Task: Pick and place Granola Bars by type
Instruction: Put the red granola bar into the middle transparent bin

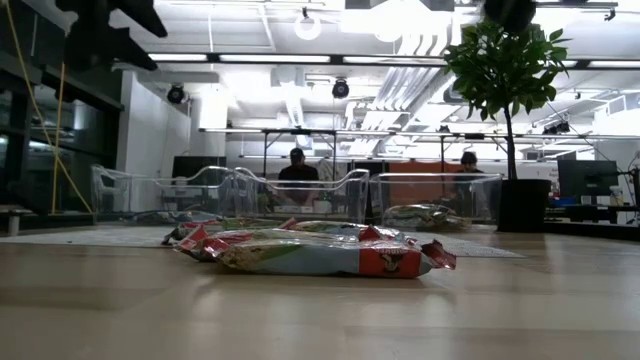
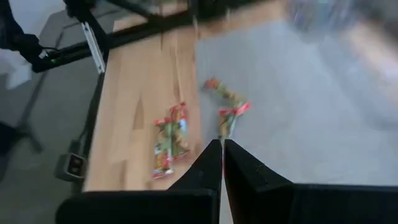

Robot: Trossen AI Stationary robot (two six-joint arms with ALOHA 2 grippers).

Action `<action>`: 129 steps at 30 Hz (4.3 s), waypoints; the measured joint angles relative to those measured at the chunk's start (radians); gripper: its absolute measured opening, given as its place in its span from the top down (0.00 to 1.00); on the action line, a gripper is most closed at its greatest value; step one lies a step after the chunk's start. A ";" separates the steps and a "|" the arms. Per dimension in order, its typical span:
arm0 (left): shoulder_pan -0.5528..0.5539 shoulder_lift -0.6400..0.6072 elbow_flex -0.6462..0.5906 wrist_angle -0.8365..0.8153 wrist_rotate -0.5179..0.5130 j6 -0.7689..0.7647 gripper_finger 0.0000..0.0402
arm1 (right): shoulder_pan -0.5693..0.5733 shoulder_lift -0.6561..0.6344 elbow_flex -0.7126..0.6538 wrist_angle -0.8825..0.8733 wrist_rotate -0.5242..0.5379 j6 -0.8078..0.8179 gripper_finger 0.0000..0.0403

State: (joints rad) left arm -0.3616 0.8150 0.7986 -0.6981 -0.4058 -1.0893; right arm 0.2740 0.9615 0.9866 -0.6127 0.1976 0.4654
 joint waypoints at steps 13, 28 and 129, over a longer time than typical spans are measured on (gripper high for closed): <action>-0.272 -0.039 -0.063 -0.105 -0.322 -0.043 0.49 | -0.212 0.397 0.151 0.109 -0.360 -0.123 0.95; -0.405 -0.174 -0.386 0.075 -0.239 -0.220 0.49 | -0.176 0.706 0.455 -0.265 -0.256 -0.247 0.91; -0.404 -0.171 -0.787 0.872 -0.460 -0.041 0.49 | -0.149 1.056 0.306 0.216 -0.281 -0.043 0.71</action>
State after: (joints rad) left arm -0.7654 0.6437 0.0116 0.1741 -0.8658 -1.1306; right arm 0.1253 2.0171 1.2926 -0.3965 -0.0839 0.4229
